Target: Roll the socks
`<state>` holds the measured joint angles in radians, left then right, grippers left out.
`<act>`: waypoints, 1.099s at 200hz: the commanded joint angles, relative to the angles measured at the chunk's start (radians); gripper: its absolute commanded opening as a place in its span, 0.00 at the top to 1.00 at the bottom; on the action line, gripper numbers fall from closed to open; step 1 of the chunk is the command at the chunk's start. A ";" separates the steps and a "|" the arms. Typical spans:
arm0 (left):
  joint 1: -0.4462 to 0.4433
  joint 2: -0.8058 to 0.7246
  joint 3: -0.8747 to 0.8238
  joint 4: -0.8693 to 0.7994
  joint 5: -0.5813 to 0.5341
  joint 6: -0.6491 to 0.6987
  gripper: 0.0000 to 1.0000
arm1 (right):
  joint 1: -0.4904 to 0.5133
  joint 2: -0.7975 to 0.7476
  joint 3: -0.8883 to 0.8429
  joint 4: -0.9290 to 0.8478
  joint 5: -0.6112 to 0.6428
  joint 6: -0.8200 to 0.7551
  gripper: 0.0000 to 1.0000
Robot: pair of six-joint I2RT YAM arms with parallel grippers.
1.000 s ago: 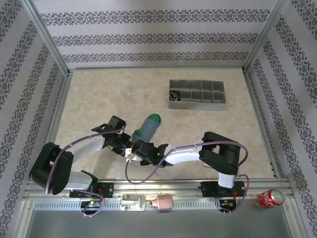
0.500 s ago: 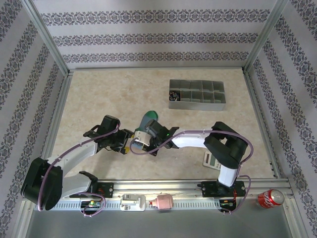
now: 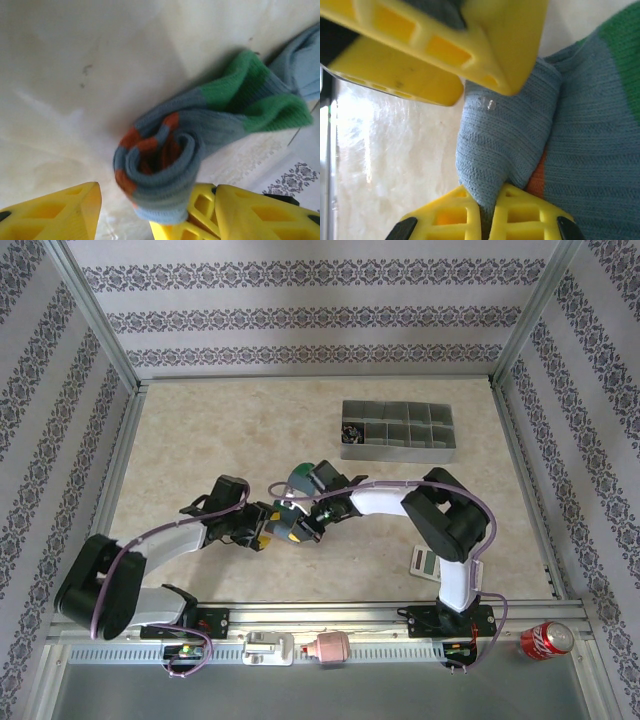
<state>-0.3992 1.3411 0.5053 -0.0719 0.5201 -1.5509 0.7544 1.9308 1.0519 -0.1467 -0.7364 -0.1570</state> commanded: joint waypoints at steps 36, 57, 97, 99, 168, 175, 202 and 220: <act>-0.047 0.153 0.029 0.131 -0.012 -0.005 0.69 | -0.040 0.124 0.049 -0.232 -0.099 0.072 1.00; -0.052 0.142 0.040 -0.036 -0.020 -0.008 1.00 | -0.031 0.060 0.021 -0.193 -0.014 0.043 0.99; -0.041 0.016 -0.013 -0.248 -0.037 -0.075 1.00 | 0.104 -0.296 -0.194 0.066 0.393 -0.132 0.54; -0.039 0.010 -0.013 -0.256 -0.038 -0.077 1.00 | 0.118 -0.314 -0.205 0.079 0.426 -0.149 0.52; 0.032 0.043 0.036 -0.336 0.034 -0.069 1.00 | 0.444 -0.333 -0.276 0.278 1.018 -0.458 0.35; 0.032 0.051 0.040 -0.338 0.037 -0.069 1.00 | 0.460 -0.303 -0.259 0.287 1.034 -0.473 0.36; 0.041 0.062 0.044 -0.333 0.045 -0.071 1.00 | 0.486 -0.207 -0.193 0.299 1.050 -0.506 0.38; 0.046 0.070 0.043 -0.330 0.054 -0.065 1.00 | 0.492 -0.156 -0.162 0.303 1.070 -0.522 0.43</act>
<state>-0.3660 1.3777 0.5541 -0.3042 0.5964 -1.6093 1.2381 1.7298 0.8307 0.1165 0.2420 -0.6167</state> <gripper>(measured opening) 0.059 0.600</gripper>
